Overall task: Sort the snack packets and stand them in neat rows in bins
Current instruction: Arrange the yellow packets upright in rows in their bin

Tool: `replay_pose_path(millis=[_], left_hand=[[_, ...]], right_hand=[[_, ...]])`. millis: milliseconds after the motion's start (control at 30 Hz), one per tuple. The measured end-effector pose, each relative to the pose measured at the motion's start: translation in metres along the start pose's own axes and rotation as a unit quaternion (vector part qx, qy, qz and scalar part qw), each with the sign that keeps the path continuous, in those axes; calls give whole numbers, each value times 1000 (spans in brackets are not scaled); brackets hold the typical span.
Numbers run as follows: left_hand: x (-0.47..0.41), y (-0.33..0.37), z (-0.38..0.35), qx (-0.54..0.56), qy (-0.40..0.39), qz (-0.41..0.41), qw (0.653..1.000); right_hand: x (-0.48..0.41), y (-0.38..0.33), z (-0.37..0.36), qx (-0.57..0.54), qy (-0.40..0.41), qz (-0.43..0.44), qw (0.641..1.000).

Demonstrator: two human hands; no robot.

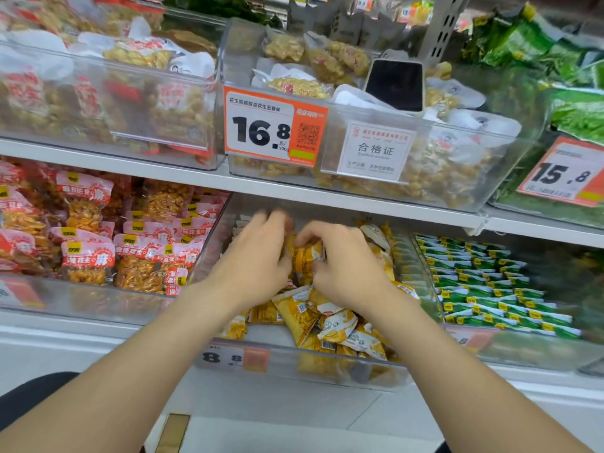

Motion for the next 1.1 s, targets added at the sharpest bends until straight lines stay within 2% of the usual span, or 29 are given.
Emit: replay_pose_path(millis=[133, 267, 367, 533, 600, 700, 767, 900, 933, 967, 1000, 1033, 1100], left_hand=[[8, -1, 13, 102, -52, 32, 993], [17, -10, 12, 243, -91, 103, 960], [25, -11, 14, 345, -99, 147, 922], [33, -11, 21, 414, -83, 168, 891], [34, -12, 22, 442, -77, 185, 874], [35, -11, 18, 520, -85, 219, 821], [34, -14, 15, 553, -72, 236, 796], [33, -13, 16, 554, -90, 217, 799], [33, -14, 18, 536, -87, 203, 815], [32, -17, 21, 491, -70, 183, 849], [31, -19, 25, 424, -47, 159, 890], [30, -20, 28, 352, -24, 134, 926], [27, -19, 33, 226, 10, 96, 969]], right_hand=[[9, -3, 5, -130, 10, -30, 991], [11, 5, 8, -268, 41, -87, 958], [14, 10, 8, -341, 5, -112, 933], [16, 11, 3, -405, -28, -110, 907], [15, 9, 1, -469, -28, -131, 873], [13, 5, -6, -579, -30, -161, 799], [11, 1, -11, -608, -22, -176, 774], [8, 1, -20, -641, 13, -207, 739], [7, 2, -20, -638, 20, -210, 741], [6, 4, -19, -619, 24, -213, 755], [6, 5, -16, -576, 25, -207, 790], [5, 6, -12, -506, 23, -187, 842], [4, -1, -6, -353, 1, -101, 930]])
Point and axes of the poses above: each hand's wrist, its own x-axis away from the middle knuckle, its own z-axis out of the back of the hand, y = z × x, the point moved 5 cm from there along -x, towards the middle knuckle, and after that the axes turned 4 degrees about z, right-handed, at the moved point
